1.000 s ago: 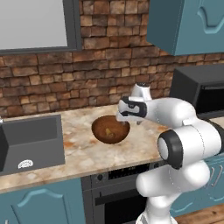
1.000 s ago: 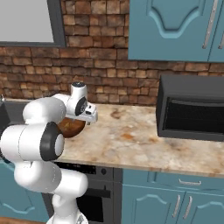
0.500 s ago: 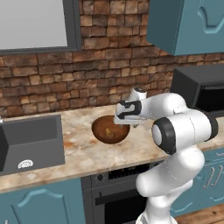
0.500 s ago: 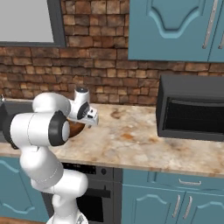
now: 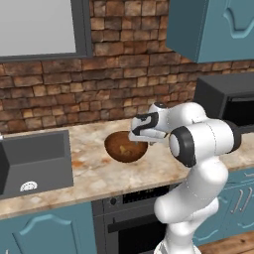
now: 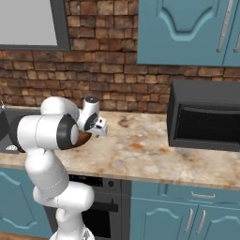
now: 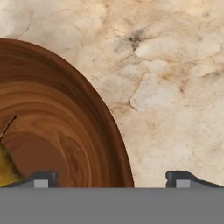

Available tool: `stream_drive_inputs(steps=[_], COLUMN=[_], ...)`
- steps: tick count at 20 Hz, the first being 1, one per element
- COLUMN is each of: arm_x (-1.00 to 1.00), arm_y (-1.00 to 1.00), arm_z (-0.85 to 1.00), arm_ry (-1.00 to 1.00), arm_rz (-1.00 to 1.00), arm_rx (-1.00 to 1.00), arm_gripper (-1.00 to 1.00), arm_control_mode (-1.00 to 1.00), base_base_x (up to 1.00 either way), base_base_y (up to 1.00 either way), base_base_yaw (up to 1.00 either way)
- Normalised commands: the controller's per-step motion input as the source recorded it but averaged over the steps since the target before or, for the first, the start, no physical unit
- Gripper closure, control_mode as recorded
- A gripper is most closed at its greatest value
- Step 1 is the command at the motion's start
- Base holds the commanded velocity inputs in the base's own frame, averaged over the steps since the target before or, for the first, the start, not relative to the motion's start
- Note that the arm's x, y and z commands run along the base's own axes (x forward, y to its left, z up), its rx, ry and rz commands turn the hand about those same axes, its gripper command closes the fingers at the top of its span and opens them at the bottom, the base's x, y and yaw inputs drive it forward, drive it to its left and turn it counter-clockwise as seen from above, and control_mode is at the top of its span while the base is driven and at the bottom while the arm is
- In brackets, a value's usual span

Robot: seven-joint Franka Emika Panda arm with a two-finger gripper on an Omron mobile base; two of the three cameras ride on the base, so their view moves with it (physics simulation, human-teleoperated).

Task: Move the mug from next to the sink to the open cabinet. Then, move the bowl with the pear to the fridge to clear the area for faucet cleaning.

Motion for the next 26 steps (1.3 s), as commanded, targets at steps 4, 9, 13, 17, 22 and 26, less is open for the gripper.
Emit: stream_drive_inputs(steps=[4,9,13,17,22,26], arm_x=[0.00,-0.04,-0.22,-0.52,-0.56,-0.95], arm_y=[0.00,0.00,0.00,0.00,0.00,0.00], arm_z=[0.00,0.01,0.45,0.96,1.00,0.96], arm_ry=[0.00,-0.01,-0.17,-0.40,-0.35,-0.23], arm_rz=[0.00,0.00,0.00,0.00,-0.03,-0.06], arm_rx=[0.00,0.00,0.00,0.01,0.01,0.05], arm_gripper=[1.00,1.00,1.00,1.00,1.00,1.00], arm_control_mode=[-1.00,-1.00,-1.00,-1.00,-1.00,-1.00], base_base_x=[0.00,0.00,0.00,0.00,0.00,0.00], base_base_y=[0.00,0.00,0.00,0.00,0.00,0.00], base_base_yaw=[0.00,0.00,0.00,0.00,0.00,0.00])
